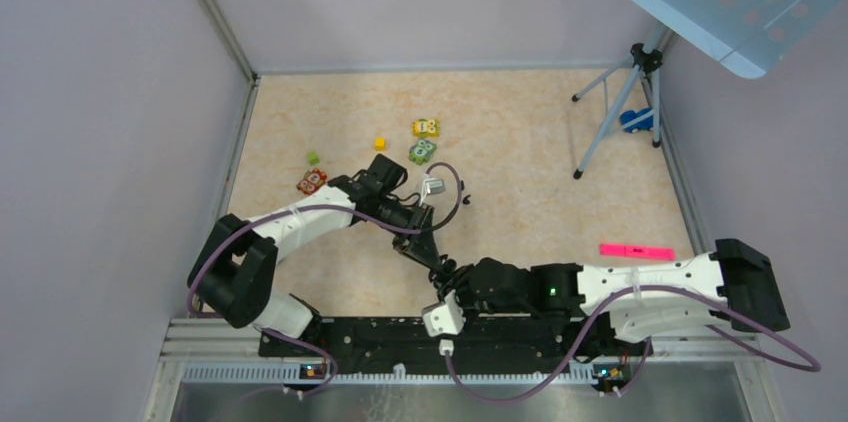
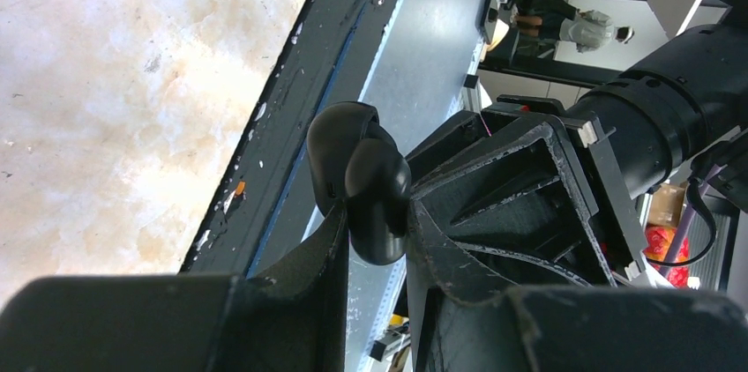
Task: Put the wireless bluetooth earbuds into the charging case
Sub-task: Insert the left earbud into the left side groove of the charging case, then close the charging case with the earbuds at the center of the board.
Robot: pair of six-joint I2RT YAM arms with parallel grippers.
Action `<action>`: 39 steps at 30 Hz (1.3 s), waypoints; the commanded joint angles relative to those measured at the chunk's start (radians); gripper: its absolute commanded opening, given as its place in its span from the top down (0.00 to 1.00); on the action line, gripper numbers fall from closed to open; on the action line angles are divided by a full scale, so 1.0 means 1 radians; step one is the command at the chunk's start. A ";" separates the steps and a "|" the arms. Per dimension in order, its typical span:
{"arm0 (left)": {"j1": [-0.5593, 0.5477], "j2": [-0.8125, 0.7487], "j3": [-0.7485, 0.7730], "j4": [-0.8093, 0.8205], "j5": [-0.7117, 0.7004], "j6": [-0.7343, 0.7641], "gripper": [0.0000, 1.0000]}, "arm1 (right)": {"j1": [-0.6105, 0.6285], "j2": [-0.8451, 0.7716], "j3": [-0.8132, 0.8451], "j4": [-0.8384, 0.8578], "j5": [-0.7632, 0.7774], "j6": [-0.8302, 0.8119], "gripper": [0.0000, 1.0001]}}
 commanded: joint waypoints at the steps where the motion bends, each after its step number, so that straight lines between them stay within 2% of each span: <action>1: -0.006 0.000 0.040 0.025 0.077 -0.004 1.00 | 0.018 -0.021 0.000 -0.024 0.016 0.037 0.66; 8: -0.005 0.011 0.025 0.039 0.068 0.001 1.00 | 0.032 -0.072 0.020 -0.050 0.007 0.117 0.63; 13: -0.005 0.025 0.013 0.052 0.061 0.001 1.00 | 0.043 -0.131 0.019 -0.062 0.012 0.191 0.48; 18: -0.005 0.039 0.017 0.059 0.060 0.003 1.00 | 0.044 -0.184 0.011 -0.042 0.017 0.255 0.46; 20: -0.005 0.043 0.023 0.061 0.058 0.003 1.00 | 0.043 -0.222 -0.009 0.010 0.041 0.335 0.45; 22: -0.005 0.045 0.023 0.062 0.054 0.004 1.00 | 0.043 -0.247 -0.024 0.049 0.106 0.416 0.42; 25: -0.006 0.042 0.026 0.061 0.053 0.006 1.00 | 0.018 -0.259 -0.025 0.076 0.325 0.606 0.31; 27: -0.006 0.036 0.028 0.065 0.050 0.005 1.00 | -0.070 -0.263 -0.003 0.027 0.354 0.751 0.27; 30: -0.004 0.015 0.028 0.079 0.042 -0.001 1.00 | -0.240 -0.320 -0.028 0.038 0.219 0.937 0.25; 33: 0.002 -0.002 0.024 0.100 0.038 -0.017 1.00 | -0.429 -0.423 -0.113 0.150 0.073 1.103 0.20; 36: 0.020 -0.022 0.028 0.110 0.035 -0.040 1.00 | -0.576 -0.515 -0.176 0.215 -0.056 1.233 0.18; 39: 0.053 -0.064 0.036 0.129 0.037 -0.053 1.00 | -0.713 -0.569 -0.183 0.182 -0.080 1.310 0.10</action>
